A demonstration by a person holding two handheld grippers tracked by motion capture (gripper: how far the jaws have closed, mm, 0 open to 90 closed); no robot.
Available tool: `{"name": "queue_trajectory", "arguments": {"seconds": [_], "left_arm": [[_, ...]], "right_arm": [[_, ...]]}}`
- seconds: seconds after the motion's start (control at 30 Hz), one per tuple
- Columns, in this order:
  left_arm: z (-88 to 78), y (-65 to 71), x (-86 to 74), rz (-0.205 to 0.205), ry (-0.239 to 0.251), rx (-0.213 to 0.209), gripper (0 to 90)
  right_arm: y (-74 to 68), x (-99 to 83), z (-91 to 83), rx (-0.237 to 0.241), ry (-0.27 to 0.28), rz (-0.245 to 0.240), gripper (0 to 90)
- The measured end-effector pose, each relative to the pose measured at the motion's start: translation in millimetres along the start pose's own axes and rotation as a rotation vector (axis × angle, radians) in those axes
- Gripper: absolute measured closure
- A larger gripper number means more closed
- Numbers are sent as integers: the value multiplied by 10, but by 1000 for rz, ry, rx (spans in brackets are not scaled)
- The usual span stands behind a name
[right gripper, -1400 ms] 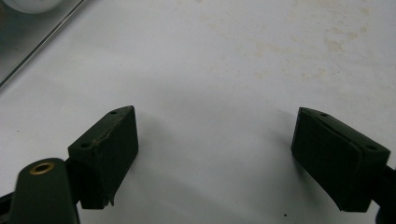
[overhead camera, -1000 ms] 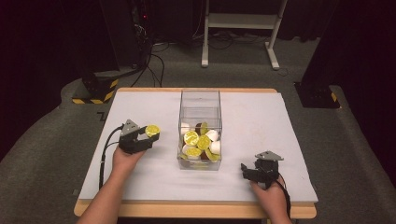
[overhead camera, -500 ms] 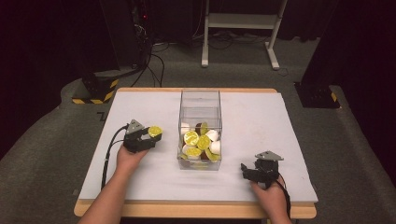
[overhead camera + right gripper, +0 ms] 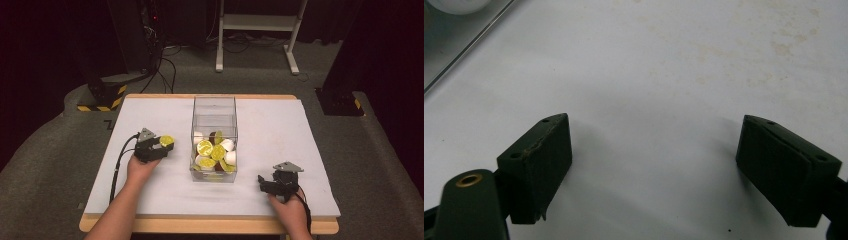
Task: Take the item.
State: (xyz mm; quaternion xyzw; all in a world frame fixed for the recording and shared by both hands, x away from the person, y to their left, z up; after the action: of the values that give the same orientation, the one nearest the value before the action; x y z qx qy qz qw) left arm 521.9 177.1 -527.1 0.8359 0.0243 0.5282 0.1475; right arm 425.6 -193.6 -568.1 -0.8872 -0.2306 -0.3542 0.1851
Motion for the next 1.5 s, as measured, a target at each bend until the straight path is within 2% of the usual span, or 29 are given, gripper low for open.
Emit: {"name": "queue_trajectory", "arguments": {"seconds": [0.43, 0.47, 0.53, 0.6, 0.87, 0.93, 1.0, 1.17, 1.33, 1.5], "left_arm": [[52, 2, -38, -5, -5, 8, 403], [49, -5, -52, 13, -13, 10, 403], [55, -8, -63, 18, -18, 13, 403], [63, -1, -64, 7, -16, 19, 403], [73, -18, -87, 21, -29, 32, 402], [74, -10, -87, 9, -29, 31, 402], [70, -28, -93, 25, -36, 34, 402], [58, -42, -87, 28, -39, 40, 398], [34, -47, -45, 2, -32, 39, 362], [9, -75, -14, 3, -26, 52, 328]], "right_arm": [[-1, 0, 0, 0, 0, 0, 147], [0, 0, 0, 0, 0, 0, 147], [0, 0, 0, 0, 0, 0, 147], [-1, 0, 0, -1, 0, 0, 147], [0, 0, 0, 0, 0, -1, 147], [-1, 0, 0, 0, 0, 0, 147], [0, 0, 0, 0, 0, 0, 147], [0, 0, 0, 0, 0, 0, 147], [-1, 0, 0, -1, 0, 0, 147], [0, 0, 0, 0, 0, 0, 147]]}}
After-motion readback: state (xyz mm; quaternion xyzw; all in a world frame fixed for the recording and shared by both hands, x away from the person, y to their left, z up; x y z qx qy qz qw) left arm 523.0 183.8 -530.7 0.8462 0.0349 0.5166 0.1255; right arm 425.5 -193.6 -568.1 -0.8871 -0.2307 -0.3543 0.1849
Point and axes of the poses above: each handheld gripper's, and its own axes: z roughly forward along the jaws, x roughly out of its top, y roughly to its right, the point moved 9 cm from there along z, roughly forward along the jaws, and after that the axes turned 15 degrees about x, right-handed, at the moved point
